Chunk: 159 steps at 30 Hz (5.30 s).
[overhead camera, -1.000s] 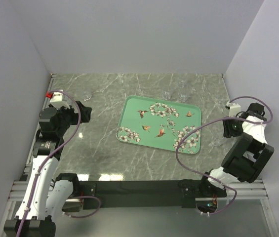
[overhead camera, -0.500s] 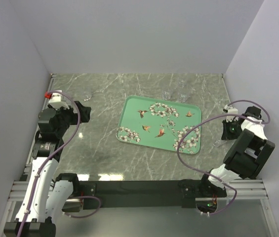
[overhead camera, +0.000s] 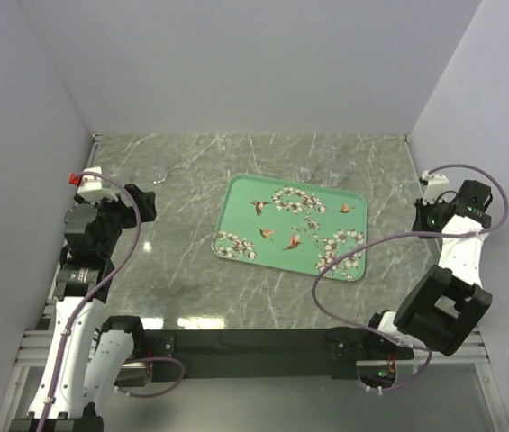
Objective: Place the glasses into the tray
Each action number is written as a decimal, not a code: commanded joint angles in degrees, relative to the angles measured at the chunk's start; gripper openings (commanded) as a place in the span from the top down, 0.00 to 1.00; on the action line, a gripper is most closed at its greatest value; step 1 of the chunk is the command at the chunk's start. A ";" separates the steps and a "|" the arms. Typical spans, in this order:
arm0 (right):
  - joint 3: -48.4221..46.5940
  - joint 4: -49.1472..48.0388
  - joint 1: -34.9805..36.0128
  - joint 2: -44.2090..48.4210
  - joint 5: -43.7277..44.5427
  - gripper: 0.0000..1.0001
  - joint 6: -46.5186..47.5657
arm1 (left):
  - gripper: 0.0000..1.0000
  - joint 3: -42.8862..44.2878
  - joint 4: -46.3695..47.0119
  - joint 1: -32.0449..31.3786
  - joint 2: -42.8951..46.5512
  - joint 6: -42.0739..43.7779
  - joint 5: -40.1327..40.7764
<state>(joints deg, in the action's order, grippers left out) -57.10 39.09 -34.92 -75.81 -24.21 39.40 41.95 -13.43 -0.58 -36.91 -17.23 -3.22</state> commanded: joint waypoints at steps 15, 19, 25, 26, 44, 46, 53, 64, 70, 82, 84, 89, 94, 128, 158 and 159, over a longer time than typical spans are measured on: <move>-8.37 -0.85 17.16 -2.75 -3.22 1.00 -11.97 | 0.01 0.50 0.77 -0.04 0.96 0.36 1.47; -10.66 -1.74 20.50 -6.97 -1.28 1.00 -13.64 | 0.01 0.50 0.77 -0.04 1.13 0.36 1.73; -13.65 -3.49 23.58 -13.57 1.17 1.00 -15.75 | 0.01 0.50 0.77 -0.04 1.22 0.36 1.91; -14.17 -3.67 23.93 -14.27 1.44 1.00 -16.02 | 0.01 0.41 0.77 -0.04 1.22 0.36 1.91; -23.49 -5.34 27.09 -30.53 7.68 1.00 -18.39 | 0.00 0.50 0.60 -0.04 0.78 0.45 2.17; -24.19 -4.90 27.09 -31.15 7.77 0.93 -18.39 | 0.00 0.58 0.60 -0.04 0.69 0.45 2.17; -24.99 -4.20 27.18 -29.23 6.89 0.39 -17.69 | 0.01 0.15 1.30 -0.04 0.69 0.54 1.82; -15.69 -6.40 25.16 -10.51 3.56 0.22 -18.65 | 0.01 0.32 1.04 -0.04 -2.12 -1.13 5.50; -6.46 -4.99 24.99 4.32 -7.24 0.22 -18.13 | 0.01 1.63 0.25 0.05 -5.01 -4.55 8.40; 7.26 -6.48 25.07 18.85 -19.38 0.22 -21.29 | 0.01 16.12 -3.70 5.41 -25.65 -13.25 5.27; 7.97 -6.92 24.98 19.56 -19.12 0.22 -21.12 | 0.01 18.85 -5.37 6.90 -31.35 -14.92 3.67; 8.85 -7.01 24.63 20.35 -19.83 0.22 -20.85 | 0.01 29.22 -8.89 8.49 -44.97 -18.80 -0.03; 9.29 -7.27 23.49 21.14 -20.79 0.22 -21.11 | 0.03 38.70 -12.40 9.54 -56.24 -19.68 -0.55; 9.20 -6.31 19.62 19.91 -23.69 0.23 -21.12 | 0.70 63.60 -19.44 9.63 -87.28 -17.66 -3.19; 9.82 -6.75 18.04 19.12 -23.87 0.23 -20.76 | 1.00 39.87 -1.25 0.32 -65.93 -14.49 -29.21; 9.90 -6.75 17.95 19.03 -23.87 0.23 -20.85 | 1.00 39.96 -1.07 -0.99 -66.01 -14.67 -29.56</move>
<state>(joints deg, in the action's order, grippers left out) -47.97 33.76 -16.34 -56.86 -47.66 18.65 81.84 -19.11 0.71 -105.43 -31.68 -27.73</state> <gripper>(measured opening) 0.774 0.052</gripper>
